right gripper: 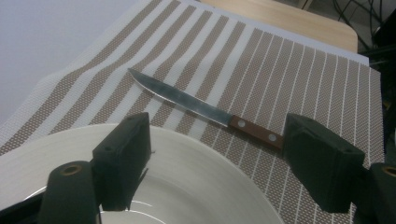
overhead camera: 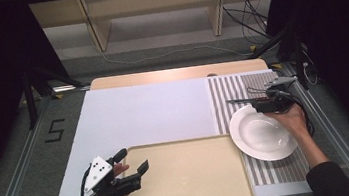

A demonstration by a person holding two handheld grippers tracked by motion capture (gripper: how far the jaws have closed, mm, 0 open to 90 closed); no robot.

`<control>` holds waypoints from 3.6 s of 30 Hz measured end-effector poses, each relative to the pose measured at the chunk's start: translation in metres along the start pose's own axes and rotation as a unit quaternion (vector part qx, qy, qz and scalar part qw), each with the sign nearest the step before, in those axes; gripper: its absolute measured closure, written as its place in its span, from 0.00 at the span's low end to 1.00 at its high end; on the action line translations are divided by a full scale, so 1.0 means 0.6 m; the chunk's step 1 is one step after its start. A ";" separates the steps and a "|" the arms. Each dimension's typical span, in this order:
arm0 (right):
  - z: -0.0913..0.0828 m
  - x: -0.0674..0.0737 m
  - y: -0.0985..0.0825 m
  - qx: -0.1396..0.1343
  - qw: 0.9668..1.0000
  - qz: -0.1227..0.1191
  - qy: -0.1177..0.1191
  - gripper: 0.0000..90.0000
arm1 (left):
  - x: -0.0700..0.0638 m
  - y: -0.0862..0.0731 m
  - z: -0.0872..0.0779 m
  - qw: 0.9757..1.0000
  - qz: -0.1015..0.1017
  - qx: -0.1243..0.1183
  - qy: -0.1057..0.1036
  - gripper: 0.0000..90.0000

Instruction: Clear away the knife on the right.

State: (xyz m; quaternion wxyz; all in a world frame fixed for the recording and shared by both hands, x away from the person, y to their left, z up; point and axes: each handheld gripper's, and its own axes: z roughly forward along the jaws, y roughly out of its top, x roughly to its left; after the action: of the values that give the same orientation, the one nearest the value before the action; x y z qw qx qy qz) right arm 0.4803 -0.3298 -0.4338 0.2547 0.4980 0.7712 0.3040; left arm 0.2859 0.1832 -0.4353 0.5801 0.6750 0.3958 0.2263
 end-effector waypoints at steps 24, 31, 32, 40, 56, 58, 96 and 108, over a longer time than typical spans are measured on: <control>0.061 -0.061 0.031 0.098 0.995 0.014 -0.025 0.29 | -0.001 0.000 0.003 1.000 -0.002 0.000 -0.003 0.18; 0.079 -0.070 0.037 0.123 0.992 0.018 -0.025 0.29 | -0.001 0.001 0.002 1.000 -0.002 -0.001 -0.004 0.18; 0.082 -0.072 0.037 0.129 0.991 0.020 -0.023 0.29 | -0.001 0.001 0.002 1.000 -0.002 -0.002 -0.005 0.18; 0.097 -0.084 0.036 0.147 0.989 0.029 -0.014 0.29 | -0.001 0.000 0.003 1.000 -0.004 0.000 -0.006 0.18; 0.115 -0.088 0.032 0.177 0.984 0.017 0.006 0.31 | 0.000 0.000 0.004 1.000 -0.007 -0.001 -0.003 0.18; 0.115 -0.086 0.032 0.182 0.983 0.013 0.011 0.35 | 0.000 0.000 0.004 1.000 -0.008 -0.001 -0.003 0.18; 0.118 -0.045 0.063 0.237 0.967 -0.091 0.013 0.86 | -0.001 0.001 0.003 1.000 -0.006 -0.001 -0.001 0.18; 0.097 -0.042 0.075 0.190 0.973 -0.132 -0.017 0.86 | -0.001 0.001 0.003 1.000 -0.005 0.000 -0.001 0.18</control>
State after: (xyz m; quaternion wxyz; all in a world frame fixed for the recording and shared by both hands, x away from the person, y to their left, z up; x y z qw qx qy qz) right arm 0.5578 -0.3260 -0.4391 0.2066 0.4364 0.8692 0.1069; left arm 0.2870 0.1815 -0.4351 0.5818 0.6730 0.3986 0.2230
